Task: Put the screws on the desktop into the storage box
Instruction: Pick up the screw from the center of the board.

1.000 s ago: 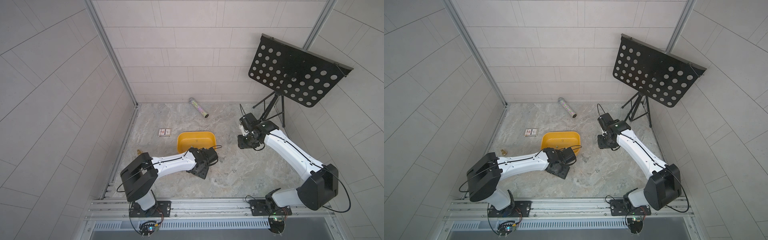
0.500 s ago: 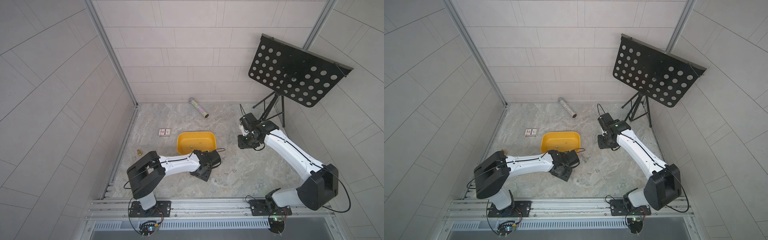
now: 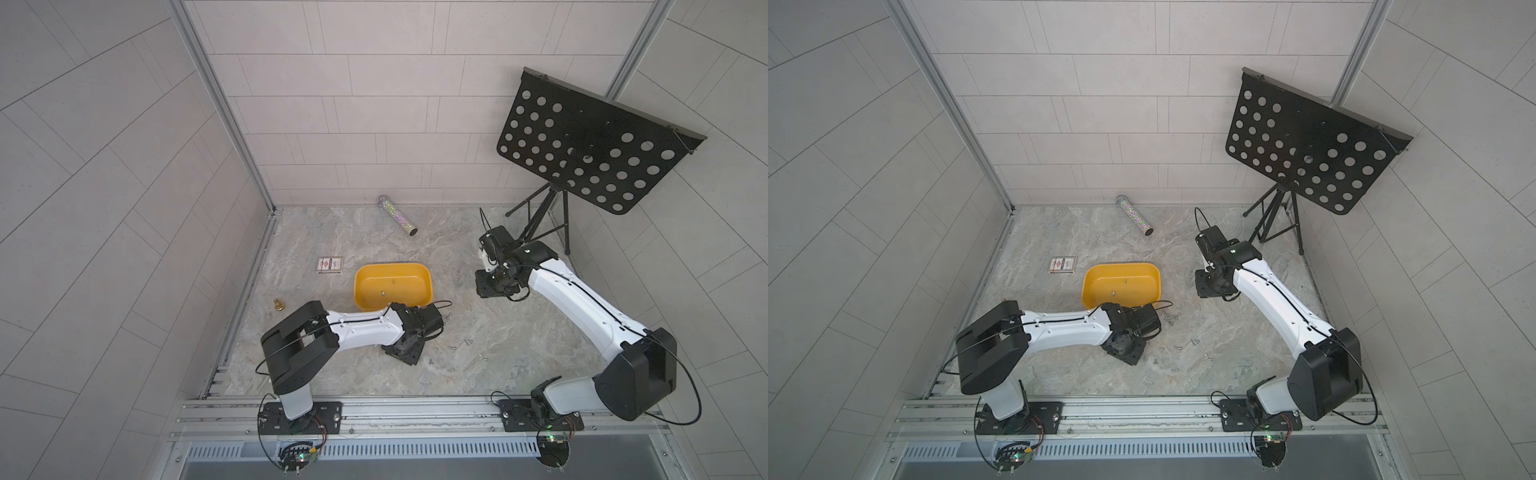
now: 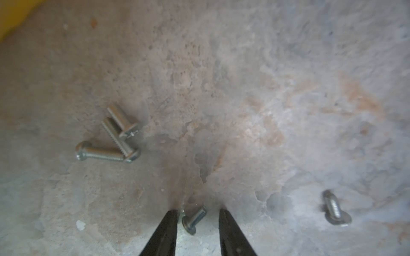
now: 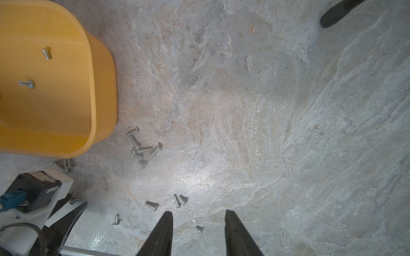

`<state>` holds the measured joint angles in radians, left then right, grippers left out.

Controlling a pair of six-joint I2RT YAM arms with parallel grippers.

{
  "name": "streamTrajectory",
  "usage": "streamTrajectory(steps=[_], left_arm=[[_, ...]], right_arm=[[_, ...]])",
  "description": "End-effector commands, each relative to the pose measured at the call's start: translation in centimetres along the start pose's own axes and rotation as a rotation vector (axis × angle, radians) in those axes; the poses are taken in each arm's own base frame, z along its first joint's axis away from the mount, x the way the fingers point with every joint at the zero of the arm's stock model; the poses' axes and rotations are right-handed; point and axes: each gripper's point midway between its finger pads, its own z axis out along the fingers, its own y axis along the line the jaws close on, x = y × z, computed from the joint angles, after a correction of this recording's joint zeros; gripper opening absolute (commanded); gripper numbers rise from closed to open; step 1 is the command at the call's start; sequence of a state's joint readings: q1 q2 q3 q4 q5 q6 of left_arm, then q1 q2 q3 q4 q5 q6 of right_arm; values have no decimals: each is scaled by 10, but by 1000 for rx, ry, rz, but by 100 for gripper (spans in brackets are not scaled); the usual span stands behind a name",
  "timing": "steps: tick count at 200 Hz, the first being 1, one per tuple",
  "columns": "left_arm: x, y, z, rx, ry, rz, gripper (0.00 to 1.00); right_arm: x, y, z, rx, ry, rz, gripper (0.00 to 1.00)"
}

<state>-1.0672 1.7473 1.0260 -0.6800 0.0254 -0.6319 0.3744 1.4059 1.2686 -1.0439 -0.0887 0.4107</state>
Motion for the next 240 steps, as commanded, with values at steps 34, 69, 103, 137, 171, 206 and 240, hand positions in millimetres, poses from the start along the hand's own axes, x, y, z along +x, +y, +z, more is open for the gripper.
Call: streamTrajectory(steps=[34, 69, 103, 137, 171, 206, 240], left_arm=[[8, 5, 12, -34, 38, 16, 32], [9, 4, 13, -34, 42, 18, 28], [10, 5, 12, -38, 43, 20, 23], [10, 7, 7, -41, 36, 23, 21], [7, 9, -6, -40, 14, 23, 18], [1, 11, -29, -37, -31, 19, 17], [-8, 13, -56, -37, -84, 14, 15]], right_arm=[[7, -4, 0, 14, 16, -6, 42], [7, -4, 1, 13, 19, -5, 41], [8, -4, 1, 12, 20, -6, 41], [7, -3, 2, 10, 21, -5, 40], [7, -3, 1, 8, 19, -6, 40], [6, -3, -1, 7, 16, -5, 39], [5, -2, -3, 5, 14, -4, 39]])
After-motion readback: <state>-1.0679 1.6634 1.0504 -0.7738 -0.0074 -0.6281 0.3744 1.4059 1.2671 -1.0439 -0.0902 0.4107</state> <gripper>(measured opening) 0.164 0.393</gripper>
